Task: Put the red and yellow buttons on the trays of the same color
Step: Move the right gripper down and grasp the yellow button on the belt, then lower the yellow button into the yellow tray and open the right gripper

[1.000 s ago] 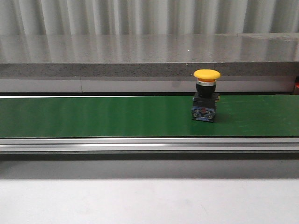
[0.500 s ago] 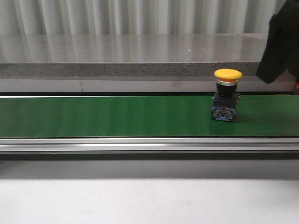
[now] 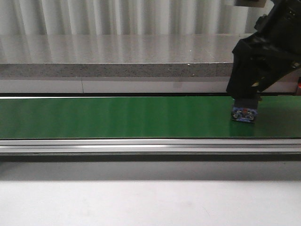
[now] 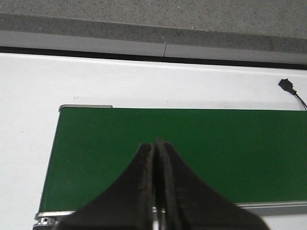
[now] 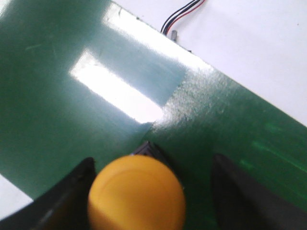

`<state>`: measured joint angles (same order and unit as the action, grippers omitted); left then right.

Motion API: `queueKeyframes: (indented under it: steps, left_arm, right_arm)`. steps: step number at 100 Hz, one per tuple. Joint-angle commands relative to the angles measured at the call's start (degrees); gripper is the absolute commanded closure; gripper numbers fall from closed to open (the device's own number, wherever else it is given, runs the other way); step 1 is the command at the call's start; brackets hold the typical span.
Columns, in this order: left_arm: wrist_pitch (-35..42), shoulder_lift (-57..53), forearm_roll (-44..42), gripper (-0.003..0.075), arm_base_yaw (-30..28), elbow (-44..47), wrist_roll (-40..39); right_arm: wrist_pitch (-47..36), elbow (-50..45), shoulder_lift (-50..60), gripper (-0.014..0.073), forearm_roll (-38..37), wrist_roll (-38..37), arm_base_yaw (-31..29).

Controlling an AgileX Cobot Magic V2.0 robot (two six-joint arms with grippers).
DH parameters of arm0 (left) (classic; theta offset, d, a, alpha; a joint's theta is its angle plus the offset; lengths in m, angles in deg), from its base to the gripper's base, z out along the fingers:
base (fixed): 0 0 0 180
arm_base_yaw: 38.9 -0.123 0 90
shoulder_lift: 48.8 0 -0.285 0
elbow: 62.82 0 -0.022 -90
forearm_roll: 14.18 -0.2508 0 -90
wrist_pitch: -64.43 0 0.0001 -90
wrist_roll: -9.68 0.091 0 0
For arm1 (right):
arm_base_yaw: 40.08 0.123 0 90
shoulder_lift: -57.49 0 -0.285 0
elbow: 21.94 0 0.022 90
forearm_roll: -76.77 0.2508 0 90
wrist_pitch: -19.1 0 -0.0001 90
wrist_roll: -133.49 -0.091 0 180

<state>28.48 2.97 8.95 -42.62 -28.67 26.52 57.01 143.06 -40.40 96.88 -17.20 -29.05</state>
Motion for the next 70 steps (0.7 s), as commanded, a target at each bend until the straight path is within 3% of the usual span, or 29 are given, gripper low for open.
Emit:
queueKeyframes:
  steps: [1,7,14,31,46,70]
  left_arm:
    - [3.8,-0.2,1.5,0.0740,0.4,-1.5,-0.1]
    - [3.8,-0.2,1.5,0.0740,0.4,-1.5,-0.1]
    - [3.8,-0.2,1.5,0.0740,0.4,-1.5,-0.1]
    - [3.8,-0.2,1.5,0.0740,0.4,-1.5,-0.1]
    - [3.8,-0.2,1.5,0.0740,0.4,-1.5,-0.1]
    - [3.8,-0.2,1.5,0.0740,0.4,-1.5,-0.1]
  right_arm:
    - [-2.2,1.2,1.7,0.0294,1.0,-0.2,0.1]
    - [-0.6,1.2,1.7,0.0418,1.0,-0.6,0.0]
    - [0.8,1.2,1.8,0.0493,1.0,-1.9,-0.2]
    - [3.4,1.2,5.4,0.0499,0.0,-7.1,-2.3]
    - [6.8,1.2,11.6,0.0500,-5.9,-15.8,-7.4]
    - [14.9,1.0,20.9,0.0500,-19.6,-32.0,-24.1]
